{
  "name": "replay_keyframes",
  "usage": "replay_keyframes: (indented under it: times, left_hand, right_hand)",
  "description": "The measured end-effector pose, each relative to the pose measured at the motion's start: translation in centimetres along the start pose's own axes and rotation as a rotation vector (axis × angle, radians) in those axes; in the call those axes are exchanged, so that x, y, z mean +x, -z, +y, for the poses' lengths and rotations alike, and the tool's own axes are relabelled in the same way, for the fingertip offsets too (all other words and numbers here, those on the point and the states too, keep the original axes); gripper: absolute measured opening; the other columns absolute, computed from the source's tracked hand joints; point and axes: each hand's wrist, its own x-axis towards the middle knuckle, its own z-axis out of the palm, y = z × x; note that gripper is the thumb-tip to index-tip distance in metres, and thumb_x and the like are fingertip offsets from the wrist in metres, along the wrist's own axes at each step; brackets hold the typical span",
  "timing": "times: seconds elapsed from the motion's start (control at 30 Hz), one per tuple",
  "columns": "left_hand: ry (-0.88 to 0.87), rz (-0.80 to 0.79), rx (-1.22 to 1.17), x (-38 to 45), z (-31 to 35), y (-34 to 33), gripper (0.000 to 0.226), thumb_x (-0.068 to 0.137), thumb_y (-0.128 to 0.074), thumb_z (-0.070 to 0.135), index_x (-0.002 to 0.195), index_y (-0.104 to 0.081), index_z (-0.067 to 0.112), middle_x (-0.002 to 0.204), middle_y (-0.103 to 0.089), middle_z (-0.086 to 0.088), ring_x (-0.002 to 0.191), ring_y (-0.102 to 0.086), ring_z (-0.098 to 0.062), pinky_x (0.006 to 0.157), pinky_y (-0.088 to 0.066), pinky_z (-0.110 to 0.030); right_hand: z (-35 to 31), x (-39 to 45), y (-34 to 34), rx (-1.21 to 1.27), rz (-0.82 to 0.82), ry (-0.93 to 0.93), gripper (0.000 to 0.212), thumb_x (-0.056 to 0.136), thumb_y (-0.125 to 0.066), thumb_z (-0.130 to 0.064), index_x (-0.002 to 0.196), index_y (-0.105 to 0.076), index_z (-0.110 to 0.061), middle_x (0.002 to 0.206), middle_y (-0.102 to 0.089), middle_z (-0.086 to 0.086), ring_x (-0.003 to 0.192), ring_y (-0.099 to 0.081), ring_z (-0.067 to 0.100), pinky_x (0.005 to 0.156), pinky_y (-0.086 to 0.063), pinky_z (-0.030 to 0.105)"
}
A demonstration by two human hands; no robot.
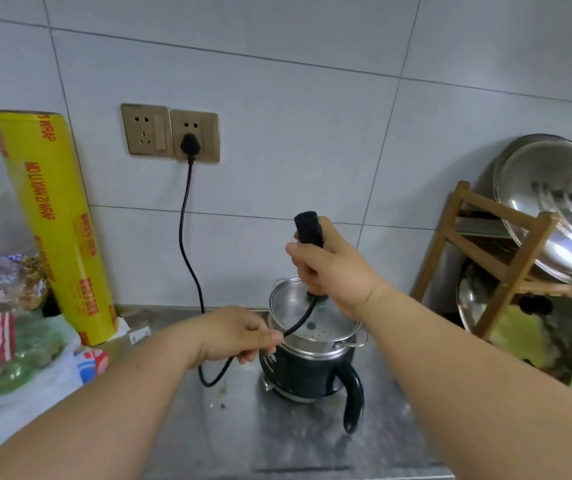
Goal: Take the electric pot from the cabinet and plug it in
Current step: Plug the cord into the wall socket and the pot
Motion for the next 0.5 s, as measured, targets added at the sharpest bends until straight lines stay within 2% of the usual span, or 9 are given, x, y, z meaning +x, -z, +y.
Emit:
replay_keyframes:
  times: [0.1,0.2,0.33,0.43,0.5]
  left_hand:
    - [0.041,-0.03,-0.01,0.4,1.2,-4.0,0.033,0.081,-0.059,0.057,0.066,-0.071,0.03,0.06,-0.062,0.006,0.057,-0.055,-0.007,0.072,-0.047,-0.025]
    - [0.057,-0.038,0.036,0.6,3.3,-7.5,0.034,0.086,-0.056,0.051,0.065,-0.069,0.028,0.054,-0.058,0.009,0.054,-0.051,-0.007,0.058,-0.043,-0.016]
    - [0.108,-0.052,0.054,0.9,5.2,-11.1,0.036,0.086,-0.053,0.054,0.069,-0.069,0.028,0.056,-0.057,0.008,0.056,-0.05,-0.013,0.063,-0.044,-0.024]
    - [0.128,-0.022,0.056,1.0,6.4,-13.3,0.037,0.087,-0.053,0.051,0.077,-0.072,0.021,0.054,-0.055,0.007,0.054,-0.048,-0.013,0.055,-0.04,-0.021]
    - [0.127,-0.02,0.052,1.1,7.1,-14.8,0.04,0.087,-0.054,0.051,0.08,-0.072,0.016,0.055,-0.056,0.007,0.055,-0.049,-0.012,0.058,-0.042,-0.022]
  right_hand:
    - [1.9,-3.5,2.7,-0.08,0.007,0.068,0.009,0.07,-0.055,-0.022,0.075,-0.047,-0.023,0.061,-0.042,-0.002,0.055,-0.038,0.013,0.055,-0.032,0.028]
    - [3.2,-6.2,5.2,-0.213,-0.041,0.131,0.008,0.066,-0.051,-0.016,0.066,-0.043,-0.015,0.059,-0.038,-0.002,0.056,-0.037,0.012,0.06,-0.032,0.029]
    - [4.6,-9.0,7.7,-0.193,-0.027,0.107,0.011,0.069,-0.051,-0.012,0.065,-0.04,-0.015,0.06,-0.036,0.001,0.061,-0.035,0.016,0.062,-0.03,0.031]
    - [5.4,-10.6,9.2,-0.168,0.041,0.044,0.012,0.087,-0.056,-0.014,0.081,-0.047,-0.018,0.065,-0.045,-0.001,0.064,-0.043,0.014,0.066,-0.039,0.034]
    - [5.8,-11.3,10.1,-0.097,0.162,-0.01,0.016,0.09,-0.058,-0.024,0.099,-0.046,-0.021,0.071,-0.053,0.002,0.066,-0.052,0.016,0.072,-0.051,0.037]
